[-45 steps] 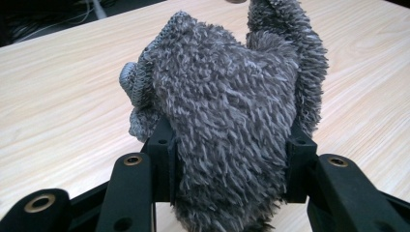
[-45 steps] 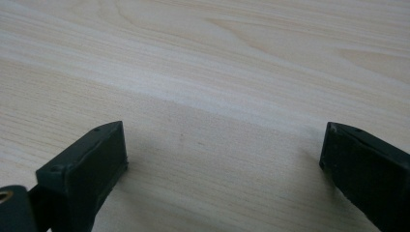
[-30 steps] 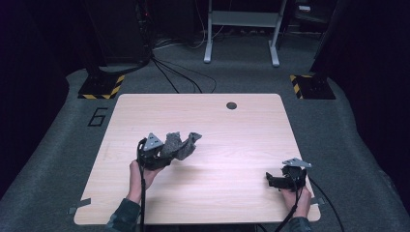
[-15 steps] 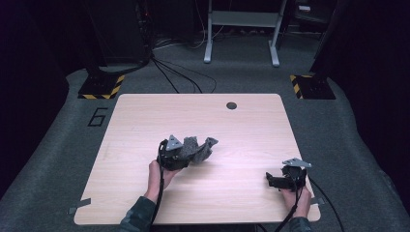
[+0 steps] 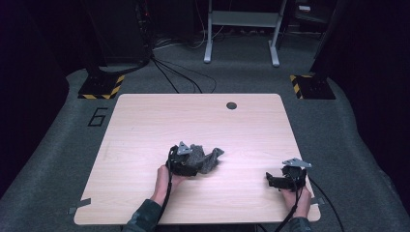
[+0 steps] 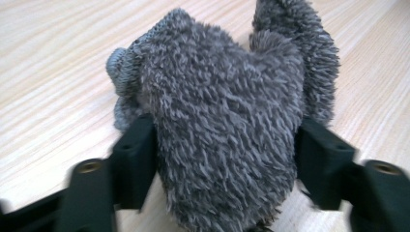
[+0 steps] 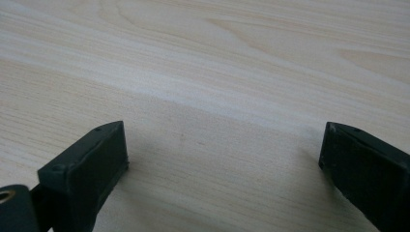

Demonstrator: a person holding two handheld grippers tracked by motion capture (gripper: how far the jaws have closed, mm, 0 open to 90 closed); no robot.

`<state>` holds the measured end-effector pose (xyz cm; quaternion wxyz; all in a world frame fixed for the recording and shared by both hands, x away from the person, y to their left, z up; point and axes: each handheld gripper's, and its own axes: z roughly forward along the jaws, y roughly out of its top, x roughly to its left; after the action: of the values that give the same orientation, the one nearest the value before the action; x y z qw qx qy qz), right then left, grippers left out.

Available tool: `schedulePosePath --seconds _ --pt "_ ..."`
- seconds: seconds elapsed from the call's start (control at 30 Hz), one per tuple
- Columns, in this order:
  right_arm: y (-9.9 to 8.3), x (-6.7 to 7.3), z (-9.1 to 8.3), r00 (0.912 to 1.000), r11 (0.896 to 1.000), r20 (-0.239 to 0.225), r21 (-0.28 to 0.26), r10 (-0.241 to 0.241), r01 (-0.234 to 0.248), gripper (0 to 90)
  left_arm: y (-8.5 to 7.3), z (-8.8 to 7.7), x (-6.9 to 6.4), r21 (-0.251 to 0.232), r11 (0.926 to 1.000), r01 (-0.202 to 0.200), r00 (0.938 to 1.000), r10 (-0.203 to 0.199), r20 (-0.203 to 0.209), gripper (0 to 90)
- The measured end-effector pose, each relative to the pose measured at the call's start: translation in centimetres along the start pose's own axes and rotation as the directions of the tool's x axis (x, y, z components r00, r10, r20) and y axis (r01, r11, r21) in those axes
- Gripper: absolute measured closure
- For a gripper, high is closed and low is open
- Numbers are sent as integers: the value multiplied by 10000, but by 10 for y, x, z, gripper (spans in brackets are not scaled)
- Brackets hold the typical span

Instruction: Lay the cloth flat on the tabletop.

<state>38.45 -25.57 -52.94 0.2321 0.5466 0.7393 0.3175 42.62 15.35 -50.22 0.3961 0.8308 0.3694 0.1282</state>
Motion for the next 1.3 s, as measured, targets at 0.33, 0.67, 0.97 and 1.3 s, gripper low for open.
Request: schedulePosePath --seconds 0.33,0.67,0.97,1.3 --pt "3 0 0 9999 9999 31 135 98 -98 43 1 -39 19 -760 9965 354 9989 -375 -264 158" --pt "36 37 -9 9820 9983 -1860 -407 326 -408 115 8 -45 35 -817 9944 671 9960 -716 -533 176" --pt "78 103 -2 9429 9970 -3265 -600 -660 490 211 25 -33 41 -568 9954 774 9965 -791 -276 205" --pt "102 151 28 9147 9898 -3797 -211 -1383 1408 485 27 -14 37 124 9968 788 9963 -792 342 363"
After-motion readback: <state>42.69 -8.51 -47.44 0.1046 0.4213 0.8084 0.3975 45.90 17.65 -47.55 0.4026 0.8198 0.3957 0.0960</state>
